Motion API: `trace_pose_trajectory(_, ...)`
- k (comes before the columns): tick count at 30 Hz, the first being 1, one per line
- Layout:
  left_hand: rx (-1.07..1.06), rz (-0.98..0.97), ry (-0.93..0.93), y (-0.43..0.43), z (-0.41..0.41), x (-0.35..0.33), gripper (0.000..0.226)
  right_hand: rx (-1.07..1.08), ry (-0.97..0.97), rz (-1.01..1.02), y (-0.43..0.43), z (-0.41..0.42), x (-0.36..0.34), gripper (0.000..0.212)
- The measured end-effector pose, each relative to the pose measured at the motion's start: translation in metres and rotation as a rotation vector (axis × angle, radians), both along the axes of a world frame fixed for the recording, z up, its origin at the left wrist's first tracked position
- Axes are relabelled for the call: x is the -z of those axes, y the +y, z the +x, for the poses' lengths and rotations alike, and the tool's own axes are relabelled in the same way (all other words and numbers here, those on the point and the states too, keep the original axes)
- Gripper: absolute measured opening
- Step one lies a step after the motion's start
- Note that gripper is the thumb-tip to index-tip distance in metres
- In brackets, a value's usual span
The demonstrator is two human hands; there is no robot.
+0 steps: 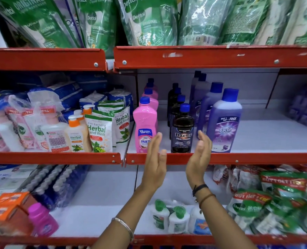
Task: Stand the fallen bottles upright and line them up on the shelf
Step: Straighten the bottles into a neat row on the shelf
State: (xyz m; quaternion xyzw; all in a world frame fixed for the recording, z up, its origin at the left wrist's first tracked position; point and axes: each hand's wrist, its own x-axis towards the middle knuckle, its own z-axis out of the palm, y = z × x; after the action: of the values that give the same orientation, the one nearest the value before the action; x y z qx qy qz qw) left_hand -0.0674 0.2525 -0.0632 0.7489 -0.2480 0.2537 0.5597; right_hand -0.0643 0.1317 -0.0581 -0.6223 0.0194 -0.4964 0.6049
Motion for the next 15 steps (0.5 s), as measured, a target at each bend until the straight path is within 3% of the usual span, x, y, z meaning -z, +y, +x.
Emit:
trace_pose_trajectory(3, 0.092, -0.008, 0.173, -0.030, 0.005, -0.009, 0.082, -0.233, 0.208, 0.079, -0.022, 0.012, 0.005, 0.061)
trace_pose_trajectory(6, 0.070, -0.029, 0.303, -0.047, 0.012, -0.014, 0.052, -0.366, 0.348, 0.046, -0.034, 0.022, 0.011, 0.080)
trace_pose_trajectory(15, 0.018, 0.037, 0.295, -0.050, 0.019, -0.016, 0.052, -0.373, 0.359, -0.061, -0.038, 0.012, 0.007, 0.056)
